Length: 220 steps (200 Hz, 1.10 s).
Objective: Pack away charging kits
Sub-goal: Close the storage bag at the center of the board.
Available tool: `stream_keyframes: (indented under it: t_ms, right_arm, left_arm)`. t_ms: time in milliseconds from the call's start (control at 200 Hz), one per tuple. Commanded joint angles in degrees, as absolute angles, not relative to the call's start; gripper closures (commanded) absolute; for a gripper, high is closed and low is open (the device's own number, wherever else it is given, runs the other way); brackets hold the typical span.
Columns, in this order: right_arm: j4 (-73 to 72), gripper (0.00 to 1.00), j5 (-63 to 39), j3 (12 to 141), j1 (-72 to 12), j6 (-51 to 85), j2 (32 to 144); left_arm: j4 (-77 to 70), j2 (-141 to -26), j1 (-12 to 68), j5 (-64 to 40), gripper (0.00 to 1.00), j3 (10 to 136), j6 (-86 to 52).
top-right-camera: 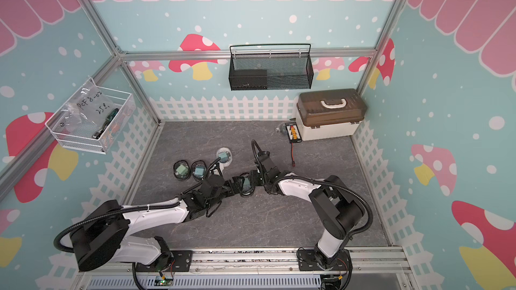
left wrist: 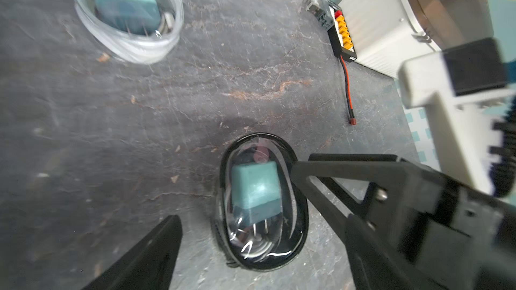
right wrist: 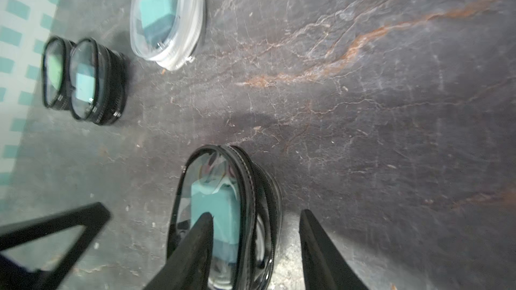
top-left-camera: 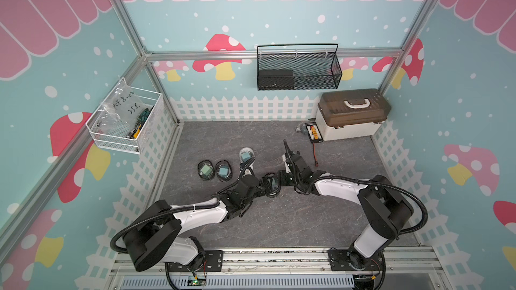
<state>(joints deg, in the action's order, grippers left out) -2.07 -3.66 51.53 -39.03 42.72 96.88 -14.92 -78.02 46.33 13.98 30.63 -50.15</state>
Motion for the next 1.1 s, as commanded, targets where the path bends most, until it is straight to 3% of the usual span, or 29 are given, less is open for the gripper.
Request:
stream_keyframes:
  t_ms: [0, 110, 295, 525, 770, 1096]
  right_arm:
    - [-1.69, 0.65, -3.25, 51.67, -39.11, 43.22, 98.53]
    - [-2.75, 0.78, -2.49, 49.68, -39.12, 43.67, 98.02]
    - [-6.48, 0.81, -3.68, 46.46, -39.12, 44.99, 98.56]
    - [-8.83, 0.83, -4.44, 45.19, -39.22, 45.61, 99.49]
    - [-9.65, 1.00, -4.36, 45.09, -39.21, 45.78, 101.15]
    - [-10.73, 1.00, -4.67, 44.82, -39.20, 45.93, 101.69]
  left_arm:
    - [-14.76, -74.88, 46.44, 18.02, 0.01, 28.02, -50.45]
    - [-9.31, -73.74, 45.67, 16.76, 0.02, 29.68, -50.56]
    - [-17.75, -74.08, 44.96, 13.06, 0.02, 26.05, -50.01]
    - [-16.75, -80.71, 42.93, 7.31, 0.04, 29.88, -51.52]
    - [-21.62, -92.14, 39.34, -3.69, 0.13, 34.29, -54.55]
    - [-23.84, -98.51, 38.86, -7.94, 0.18, 36.73, -56.02]
